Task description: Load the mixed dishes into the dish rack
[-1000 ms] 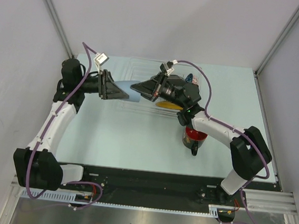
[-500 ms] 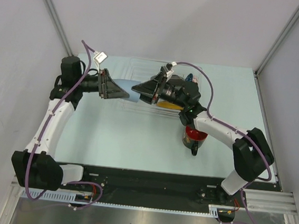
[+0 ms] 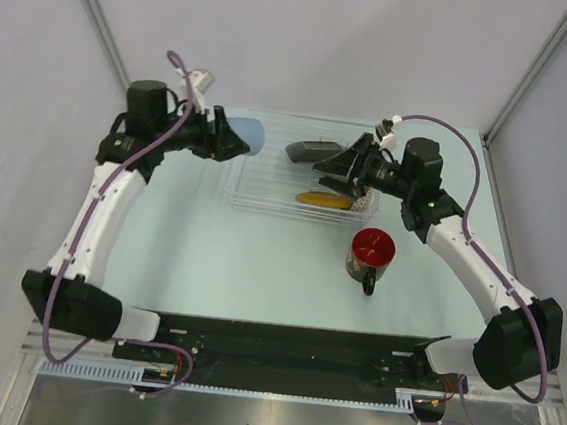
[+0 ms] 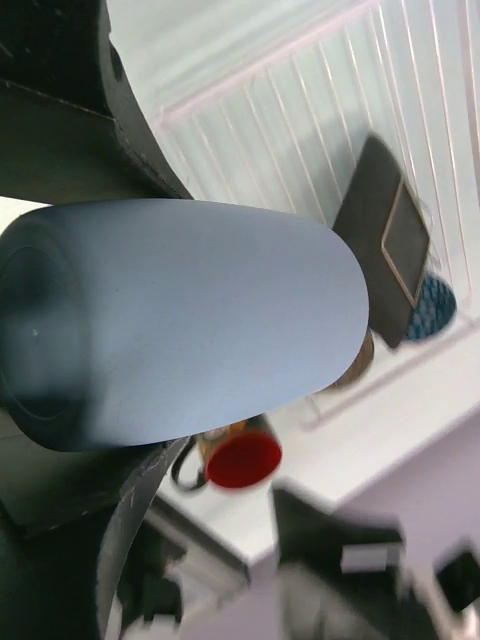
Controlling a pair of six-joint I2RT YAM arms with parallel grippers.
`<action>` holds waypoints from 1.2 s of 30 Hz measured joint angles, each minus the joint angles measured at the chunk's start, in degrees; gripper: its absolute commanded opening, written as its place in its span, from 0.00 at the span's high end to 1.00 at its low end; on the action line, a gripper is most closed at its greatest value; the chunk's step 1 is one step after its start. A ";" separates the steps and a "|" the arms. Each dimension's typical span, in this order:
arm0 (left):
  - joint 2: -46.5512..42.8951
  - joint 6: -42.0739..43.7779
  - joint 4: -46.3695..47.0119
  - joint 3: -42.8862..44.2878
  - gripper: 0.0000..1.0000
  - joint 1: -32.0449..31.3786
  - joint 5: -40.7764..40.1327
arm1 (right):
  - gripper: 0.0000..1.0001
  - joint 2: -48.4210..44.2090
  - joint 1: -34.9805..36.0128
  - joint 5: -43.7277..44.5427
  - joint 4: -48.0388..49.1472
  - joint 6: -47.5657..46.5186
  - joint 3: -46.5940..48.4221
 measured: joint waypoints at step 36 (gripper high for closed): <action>56.33 17.59 -14.16 39.19 1.00 -12.15 -35.69 | 0.36 -12.72 2.67 9.42 -21.68 -18.53 -4.39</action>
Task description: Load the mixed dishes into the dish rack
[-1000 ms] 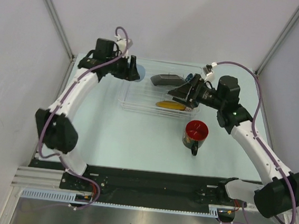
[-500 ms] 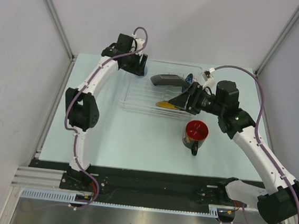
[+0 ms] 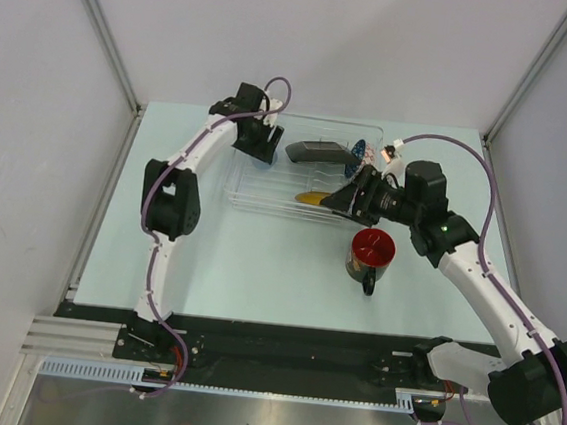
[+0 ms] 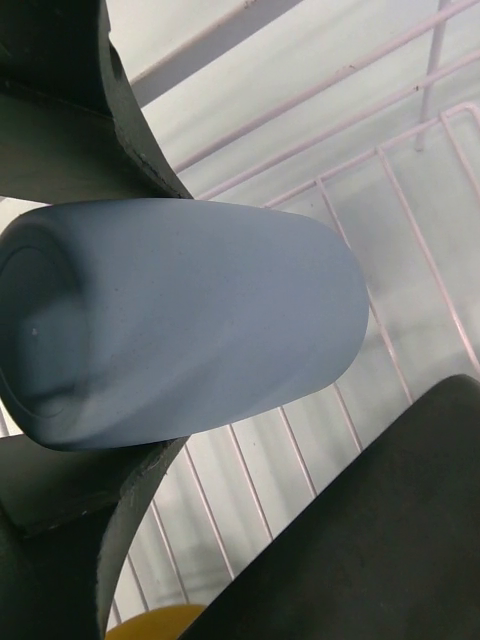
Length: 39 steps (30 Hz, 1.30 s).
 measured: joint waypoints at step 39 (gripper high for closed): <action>3.41 4.09 3.78 0.72 0.00 -1.99 -5.99 | 0.36 -3.82 -0.20 -0.24 4.98 3.56 -7.21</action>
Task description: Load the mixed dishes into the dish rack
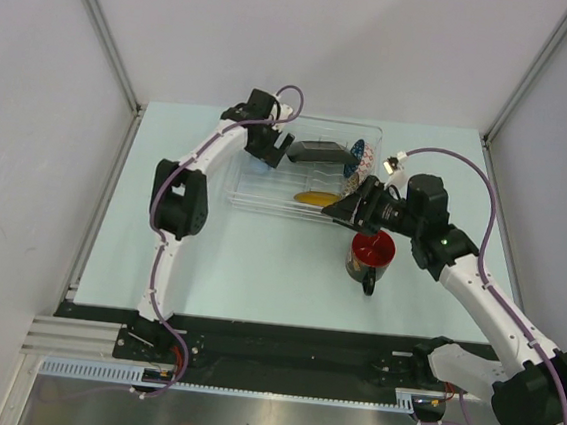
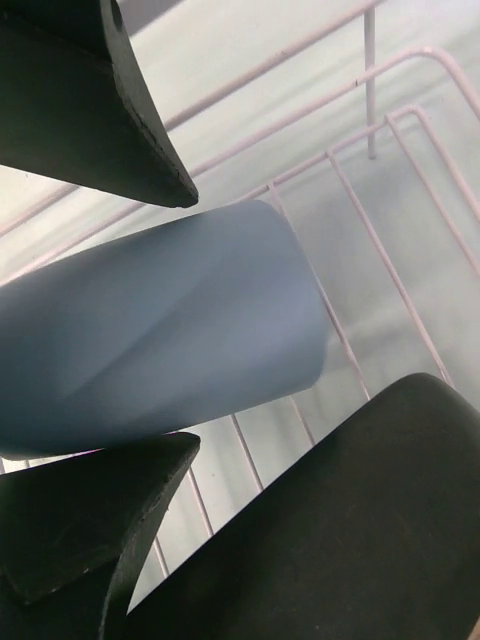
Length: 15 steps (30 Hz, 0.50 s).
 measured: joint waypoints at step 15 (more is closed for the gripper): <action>-7.10 3.39 2.60 -8.02 0.00 0.13 -2.80 | 0.37 -0.31 0.59 0.46 -0.04 -0.17 -0.11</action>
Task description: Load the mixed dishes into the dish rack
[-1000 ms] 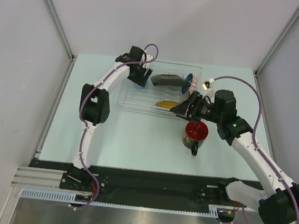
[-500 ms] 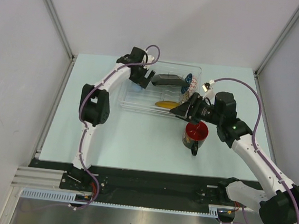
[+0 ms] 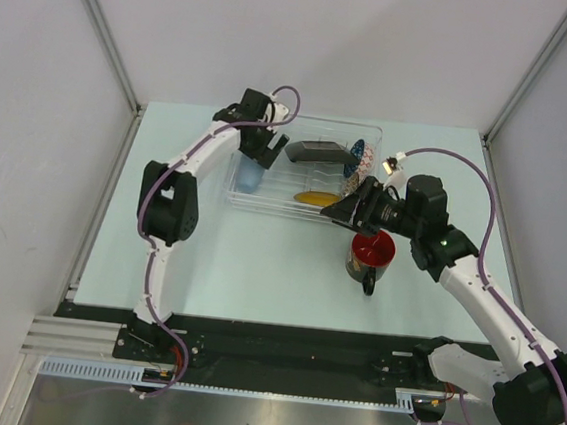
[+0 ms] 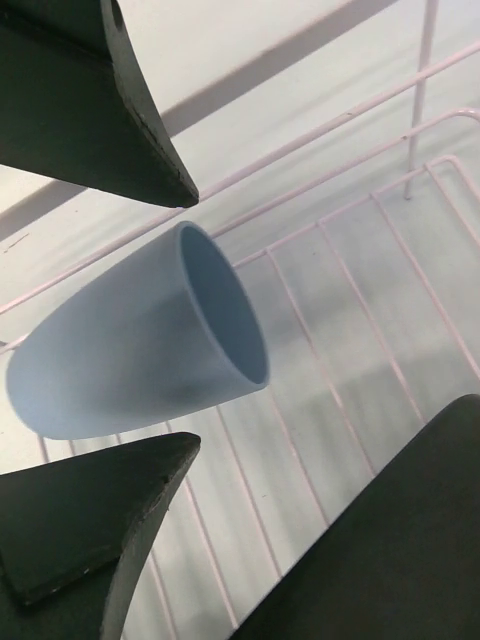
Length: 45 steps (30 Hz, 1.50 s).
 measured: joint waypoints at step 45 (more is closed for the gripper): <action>-19.91 -4.94 2.64 -26.32 0.71 -0.11 8.46 | 0.41 1.40 1.57 3.67 -2.12 -3.52 0.00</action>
